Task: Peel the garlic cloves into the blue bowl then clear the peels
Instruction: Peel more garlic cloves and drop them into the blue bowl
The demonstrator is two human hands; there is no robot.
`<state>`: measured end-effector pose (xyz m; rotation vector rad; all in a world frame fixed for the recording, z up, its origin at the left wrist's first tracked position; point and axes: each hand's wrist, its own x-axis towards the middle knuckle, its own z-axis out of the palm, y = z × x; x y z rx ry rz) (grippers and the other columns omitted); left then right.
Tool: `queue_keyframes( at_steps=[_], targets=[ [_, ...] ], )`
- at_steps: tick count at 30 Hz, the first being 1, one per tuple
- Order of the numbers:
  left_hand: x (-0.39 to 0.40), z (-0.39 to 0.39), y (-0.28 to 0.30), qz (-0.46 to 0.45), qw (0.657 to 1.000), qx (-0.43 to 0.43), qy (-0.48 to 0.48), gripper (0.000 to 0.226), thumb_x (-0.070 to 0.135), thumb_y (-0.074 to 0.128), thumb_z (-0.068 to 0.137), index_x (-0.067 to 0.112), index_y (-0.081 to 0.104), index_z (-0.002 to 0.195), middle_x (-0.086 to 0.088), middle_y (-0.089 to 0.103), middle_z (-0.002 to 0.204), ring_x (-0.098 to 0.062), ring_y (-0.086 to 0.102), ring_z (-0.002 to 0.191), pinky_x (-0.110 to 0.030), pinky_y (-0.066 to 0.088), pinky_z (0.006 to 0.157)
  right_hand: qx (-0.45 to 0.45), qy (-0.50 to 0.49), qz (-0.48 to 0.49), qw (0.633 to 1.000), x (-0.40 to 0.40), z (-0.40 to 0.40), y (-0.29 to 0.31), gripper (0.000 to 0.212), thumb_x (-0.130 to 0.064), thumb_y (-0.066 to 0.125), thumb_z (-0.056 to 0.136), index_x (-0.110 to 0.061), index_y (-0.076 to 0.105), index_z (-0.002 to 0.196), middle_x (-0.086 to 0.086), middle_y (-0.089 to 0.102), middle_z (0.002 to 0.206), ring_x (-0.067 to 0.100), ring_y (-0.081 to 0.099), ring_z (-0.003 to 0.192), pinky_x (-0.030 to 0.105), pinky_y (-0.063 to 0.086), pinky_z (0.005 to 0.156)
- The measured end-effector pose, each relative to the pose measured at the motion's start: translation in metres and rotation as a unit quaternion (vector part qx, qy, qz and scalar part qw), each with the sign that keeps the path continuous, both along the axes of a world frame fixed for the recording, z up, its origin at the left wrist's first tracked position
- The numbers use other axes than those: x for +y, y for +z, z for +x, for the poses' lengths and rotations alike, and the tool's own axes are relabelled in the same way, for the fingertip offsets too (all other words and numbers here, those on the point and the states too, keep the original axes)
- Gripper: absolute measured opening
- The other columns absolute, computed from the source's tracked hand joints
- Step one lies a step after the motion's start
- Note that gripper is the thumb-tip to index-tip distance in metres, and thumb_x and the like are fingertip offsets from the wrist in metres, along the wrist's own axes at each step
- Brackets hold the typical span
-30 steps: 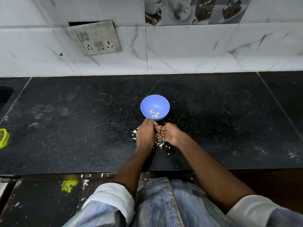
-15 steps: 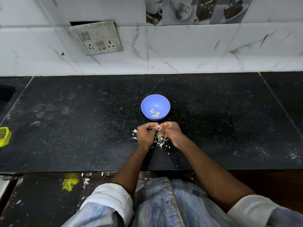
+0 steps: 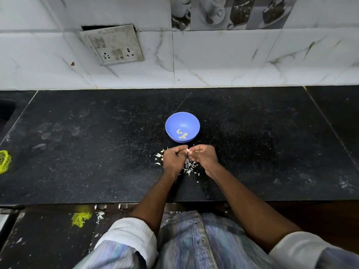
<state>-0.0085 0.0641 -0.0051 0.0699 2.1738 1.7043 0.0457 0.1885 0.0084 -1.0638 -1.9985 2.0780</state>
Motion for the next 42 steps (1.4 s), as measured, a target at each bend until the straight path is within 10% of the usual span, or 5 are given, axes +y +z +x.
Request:
queue_keyframes(
  at_steps=[42],
  targets=[
    [-0.011, 0.007, 0.004, -0.129, 0.967, 0.214, -0.059, 0.014, 0.013, 0.076, 0.091, 0.022, 0.084, 0.097, 0.009, 0.078, 0.091, -0.004, 0.070, 0.079, -0.022, 0.054, 0.075, -0.019, -0.046, -0.085, 0.995, -0.007, -0.002, 0.019, 0.006, 0.005, 0.067, 0.085, 0.001, 0.071, 0.082, 0.012, 0.071, 0.070, 0.014, 0.064, 0.059, 0.023, 0.055, 0.062]
  ],
)
